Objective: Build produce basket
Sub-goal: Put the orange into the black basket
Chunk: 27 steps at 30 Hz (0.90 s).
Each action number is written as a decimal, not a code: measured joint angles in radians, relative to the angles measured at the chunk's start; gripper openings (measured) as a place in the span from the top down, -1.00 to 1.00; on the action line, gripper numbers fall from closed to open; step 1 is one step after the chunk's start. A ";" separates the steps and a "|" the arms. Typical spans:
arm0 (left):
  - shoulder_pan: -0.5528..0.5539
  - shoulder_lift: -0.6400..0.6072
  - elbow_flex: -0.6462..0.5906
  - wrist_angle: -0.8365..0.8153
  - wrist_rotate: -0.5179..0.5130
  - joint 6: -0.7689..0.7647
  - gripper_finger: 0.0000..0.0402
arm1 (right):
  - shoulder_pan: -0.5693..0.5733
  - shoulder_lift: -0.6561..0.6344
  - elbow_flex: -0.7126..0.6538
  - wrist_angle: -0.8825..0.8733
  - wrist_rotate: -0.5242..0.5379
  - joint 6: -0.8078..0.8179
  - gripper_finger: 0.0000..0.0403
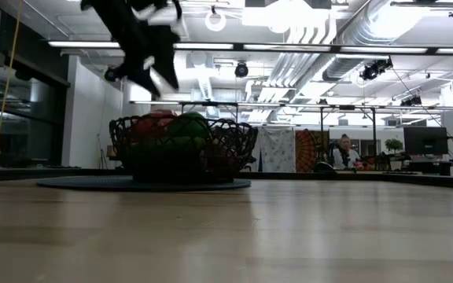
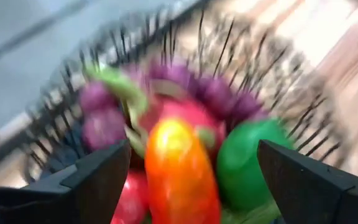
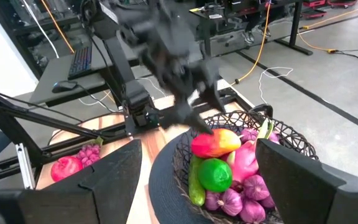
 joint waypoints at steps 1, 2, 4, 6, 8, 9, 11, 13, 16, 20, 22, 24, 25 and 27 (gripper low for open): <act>0.000 -0.031 0.016 0.000 -0.004 0.016 -0.69 | 0.000 0.000 0.000 0.000 0.000 -0.002 -0.51; 0.000 -0.065 0.029 0.003 -0.013 0.029 -0.69 | 0.000 0.000 0.000 0.000 0.000 -0.004 -0.51; -0.002 -0.138 0.055 0.024 -0.037 0.046 -0.69 | 0.000 0.000 0.000 0.000 0.000 -0.007 -0.51; -0.011 -0.223 0.067 0.066 -0.046 0.053 -0.69 | 0.000 0.000 0.000 0.000 0.000 -0.007 -0.51; -0.028 -0.311 0.066 0.113 -0.048 0.062 -0.69 | 0.000 0.000 0.000 0.000 0.000 -0.001 -0.51; -0.040 -0.352 0.066 0.135 -0.048 0.070 -0.69 | 0.000 0.000 0.000 0.000 0.000 0.000 -0.51; -0.072 -0.429 0.066 0.168 -0.046 0.095 -0.69 | 0.000 0.000 0.000 0.000 0.000 0.000 -0.51; -0.112 -0.496 0.065 0.183 -0.045 0.120 -0.69 | 0.000 0.000 0.000 0.000 0.000 0.000 -0.51; -0.186 -0.578 0.027 0.247 -0.025 0.129 -0.69 | 0.000 0.000 0.000 0.000 0.000 0.000 -0.51; -0.277 -0.647 -0.097 0.384 -0.023 0.120 -0.69 | 0.000 0.000 0.000 0.000 0.000 -0.003 -0.51; -0.312 -0.661 -0.170 0.467 -0.032 0.115 -0.69 | 0.000 0.000 0.000 0.000 0.000 -0.003 -0.51; -0.340 -0.664 -0.235 0.536 -0.055 0.114 -0.69 | 0.000 0.000 0.000 0.000 0.000 -0.003 -0.51; -0.350 -0.664 -0.260 0.570 -0.068 0.114 -0.69 | 0.000 0.000 0.000 0.000 0.000 -0.002 -0.51; -0.363 -0.661 -0.291 0.609 -0.077 0.114 -0.69 | 0.000 0.000 0.000 0.000 0.000 -0.001 -0.51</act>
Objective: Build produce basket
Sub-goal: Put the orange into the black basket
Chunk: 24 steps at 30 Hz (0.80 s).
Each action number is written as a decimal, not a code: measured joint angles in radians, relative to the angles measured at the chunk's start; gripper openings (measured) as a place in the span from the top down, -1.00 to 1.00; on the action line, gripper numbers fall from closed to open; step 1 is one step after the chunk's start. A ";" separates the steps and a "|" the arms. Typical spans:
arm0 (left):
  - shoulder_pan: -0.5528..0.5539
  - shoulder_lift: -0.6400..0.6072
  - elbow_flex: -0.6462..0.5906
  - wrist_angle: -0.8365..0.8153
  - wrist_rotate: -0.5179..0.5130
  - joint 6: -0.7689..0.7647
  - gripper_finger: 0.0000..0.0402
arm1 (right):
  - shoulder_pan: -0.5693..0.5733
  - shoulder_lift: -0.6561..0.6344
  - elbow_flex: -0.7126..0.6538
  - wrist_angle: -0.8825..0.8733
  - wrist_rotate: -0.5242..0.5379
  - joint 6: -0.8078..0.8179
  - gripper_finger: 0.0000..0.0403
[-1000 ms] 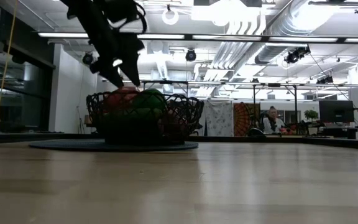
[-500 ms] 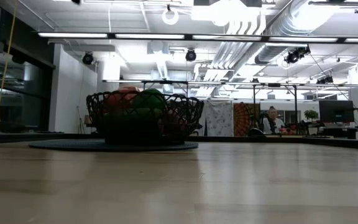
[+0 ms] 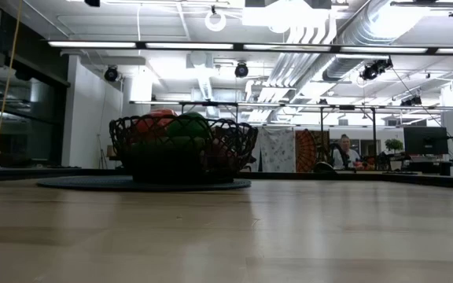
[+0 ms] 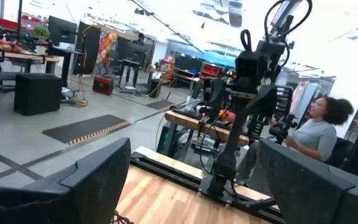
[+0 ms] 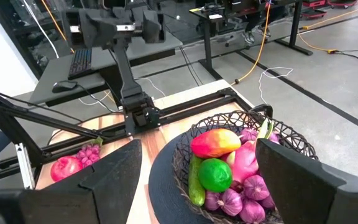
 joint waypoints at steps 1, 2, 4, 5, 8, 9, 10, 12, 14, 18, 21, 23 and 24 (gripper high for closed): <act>-0.004 0.003 -0.007 0.016 -0.001 0.006 -0.69 | 0.000 0.000 0.000 0.000 0.000 0.000 -0.51; -0.006 0.007 -0.009 0.036 -0.002 0.012 -0.69 | 0.000 0.000 0.000 0.000 0.000 0.001 -0.51; -0.008 0.008 -0.012 0.047 -0.002 0.032 -0.69 | 0.000 0.000 0.000 0.000 0.000 0.001 -0.51; -0.008 0.008 -0.012 0.052 -0.002 0.040 -0.69 | 0.000 0.000 0.000 0.000 0.000 0.001 -0.51; -0.008 0.006 -0.012 0.055 -0.002 0.052 -0.69 | 0.000 0.000 0.000 0.000 0.000 0.001 -0.51; -0.008 0.005 -0.012 0.055 -0.002 0.052 -0.69 | 0.000 0.000 0.000 0.000 0.000 0.001 -0.51; -0.008 0.004 -0.012 0.055 -0.002 0.052 -0.69 | 0.000 0.000 0.000 0.000 0.000 0.001 -0.51; -0.007 0.004 -0.012 0.055 -0.002 0.052 -0.69 | 0.000 0.000 0.000 0.000 0.000 0.002 -0.51; -0.007 0.004 -0.012 0.054 -0.002 0.052 -0.69 | 0.000 0.000 0.000 0.000 0.000 0.010 -0.51; -0.007 0.004 -0.012 0.054 -0.002 0.052 -0.69 | 0.000 0.000 0.000 0.000 -0.002 0.144 -0.51; -0.007 0.004 -0.012 0.054 -0.002 0.052 -0.69 | -0.011 0.000 0.000 -0.024 -0.119 0.261 -0.51; -0.007 0.004 -0.012 0.055 -0.006 0.052 -0.69 | -0.006 0.007 0.000 -0.097 -0.223 0.357 -0.51; -0.007 0.004 -0.012 0.055 -0.013 0.052 -0.69 | 0.005 0.012 0.000 -0.148 -0.270 0.405 -0.51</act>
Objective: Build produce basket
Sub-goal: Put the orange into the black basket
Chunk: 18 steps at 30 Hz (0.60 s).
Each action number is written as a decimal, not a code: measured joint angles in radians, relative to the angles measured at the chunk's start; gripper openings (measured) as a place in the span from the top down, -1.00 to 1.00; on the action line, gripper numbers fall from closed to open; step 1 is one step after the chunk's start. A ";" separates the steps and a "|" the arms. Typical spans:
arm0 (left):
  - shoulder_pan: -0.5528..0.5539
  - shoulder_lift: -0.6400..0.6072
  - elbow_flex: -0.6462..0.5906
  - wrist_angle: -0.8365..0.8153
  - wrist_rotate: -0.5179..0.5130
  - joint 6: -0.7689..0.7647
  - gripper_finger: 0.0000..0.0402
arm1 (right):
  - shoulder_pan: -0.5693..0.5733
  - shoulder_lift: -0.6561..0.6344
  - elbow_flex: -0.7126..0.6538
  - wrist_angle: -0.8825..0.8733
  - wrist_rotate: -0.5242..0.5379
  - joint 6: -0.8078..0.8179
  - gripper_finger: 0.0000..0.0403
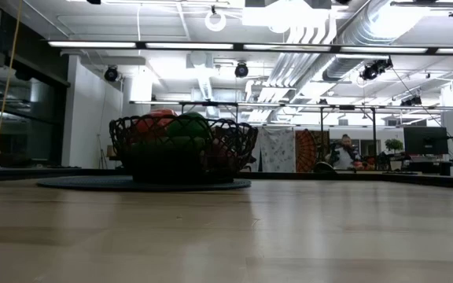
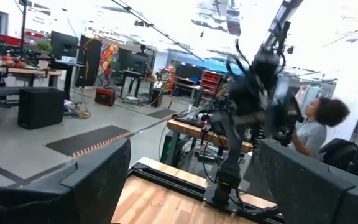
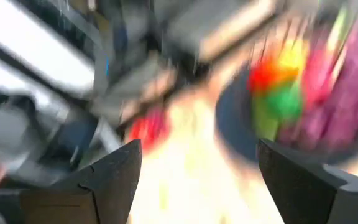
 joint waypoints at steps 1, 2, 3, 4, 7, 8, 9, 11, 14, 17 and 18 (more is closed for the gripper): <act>0.000 0.000 0.000 0.000 -0.007 0.000 -0.69 | 0.018 0.008 0.000 -0.066 -0.043 0.045 -0.51; 0.000 0.000 0.000 0.000 -0.014 0.000 -0.69 | 0.041 0.019 0.000 -0.142 -0.083 0.087 -0.51; 0.000 0.001 0.000 0.000 -0.017 0.000 -0.69 | 0.068 0.031 0.000 -0.214 -0.114 0.133 -0.51; 0.000 0.002 0.000 0.000 -0.018 0.000 -0.69 | 0.103 0.047 0.000 -0.292 -0.136 0.178 -0.51; 0.000 0.002 0.000 -0.001 -0.019 0.000 -0.69 | 0.243 0.103 0.000 -0.499 -0.151 0.326 -0.51; 0.000 0.002 0.000 -0.001 -0.019 0.000 -0.69 | 0.295 0.123 0.000 -0.549 -0.156 0.378 -0.51; 0.000 0.002 0.000 -0.001 -0.019 0.000 -0.69 | 0.346 0.144 0.000 -0.592 -0.163 0.429 -0.51; 0.000 0.002 0.000 -0.001 -0.019 0.000 -0.69 | 0.446 0.188 0.000 -0.636 -0.195 0.538 -0.51; 0.000 0.002 0.000 -0.001 -0.019 0.000 -0.69 | 0.577 0.262 0.000 -0.654 -0.243 0.692 -0.51; 0.000 0.002 0.000 -0.001 -0.019 0.000 -0.69 | 0.681 0.351 0.000 -0.652 -0.291 0.769 -0.51; 0.000 0.002 0.000 -0.001 -0.019 0.000 -0.69 | 0.710 0.384 0.000 -0.654 -0.314 0.782 -0.51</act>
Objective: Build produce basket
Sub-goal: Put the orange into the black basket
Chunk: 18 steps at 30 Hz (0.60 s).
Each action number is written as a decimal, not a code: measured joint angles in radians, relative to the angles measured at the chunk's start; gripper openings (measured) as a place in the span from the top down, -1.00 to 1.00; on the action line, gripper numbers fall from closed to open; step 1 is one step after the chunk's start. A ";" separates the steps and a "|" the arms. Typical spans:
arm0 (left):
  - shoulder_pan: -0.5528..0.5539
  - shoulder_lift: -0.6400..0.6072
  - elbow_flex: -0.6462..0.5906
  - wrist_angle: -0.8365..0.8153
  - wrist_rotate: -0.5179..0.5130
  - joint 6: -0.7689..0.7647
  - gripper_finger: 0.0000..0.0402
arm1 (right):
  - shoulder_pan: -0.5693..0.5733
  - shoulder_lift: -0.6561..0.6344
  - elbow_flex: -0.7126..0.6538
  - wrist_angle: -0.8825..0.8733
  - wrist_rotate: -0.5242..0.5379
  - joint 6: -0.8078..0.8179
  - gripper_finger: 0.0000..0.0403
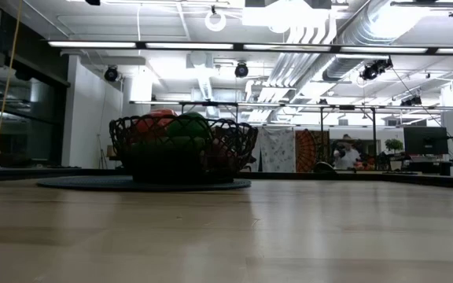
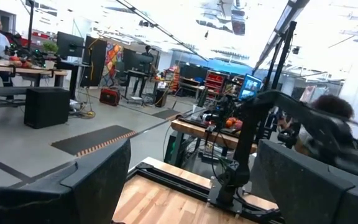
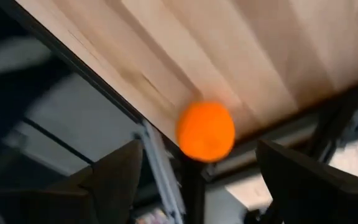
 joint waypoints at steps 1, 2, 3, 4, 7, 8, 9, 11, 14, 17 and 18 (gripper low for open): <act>0.000 0.000 0.000 0.000 0.000 0.000 -0.69 | 0.023 0.029 -0.004 0.002 -0.025 0.002 -0.51; 0.000 0.000 0.000 0.000 0.000 0.000 -0.69 | 0.044 0.056 -0.013 0.006 -0.057 0.002 -0.51; 0.000 0.000 0.000 0.000 0.000 0.000 -0.69 | 0.061 0.080 -0.026 0.012 -0.090 0.005 -0.51; 0.000 0.000 0.000 0.000 0.000 0.000 -0.69 | 0.076 0.099 -0.044 0.030 -0.119 0.005 -0.51; 0.000 0.000 0.000 0.000 0.001 0.000 -0.69 | 0.114 0.129 -0.117 0.161 -0.207 0.032 -0.51; 0.000 0.000 0.000 0.000 0.001 0.000 -0.69 | 0.123 0.133 -0.145 0.208 -0.228 0.058 -0.51; 0.000 0.000 0.000 0.000 0.003 0.000 -0.69 | 0.132 0.134 -0.171 0.249 -0.240 0.085 -0.51; 0.000 0.000 0.000 0.000 0.004 0.000 -0.69 | 0.147 0.132 -0.212 0.315 -0.247 0.151 -0.51; 0.000 0.000 0.000 0.000 0.004 0.000 -0.69 | 0.171 0.130 -0.255 0.349 -0.246 0.229 -0.51; 0.000 0.000 0.000 0.000 0.004 0.000 -0.69 | 0.194 0.130 -0.288 0.385 -0.247 0.287 -0.51; 0.000 0.000 0.000 0.000 0.004 0.000 -0.69 | 0.201 0.130 -0.300 0.395 -0.247 0.303 -0.51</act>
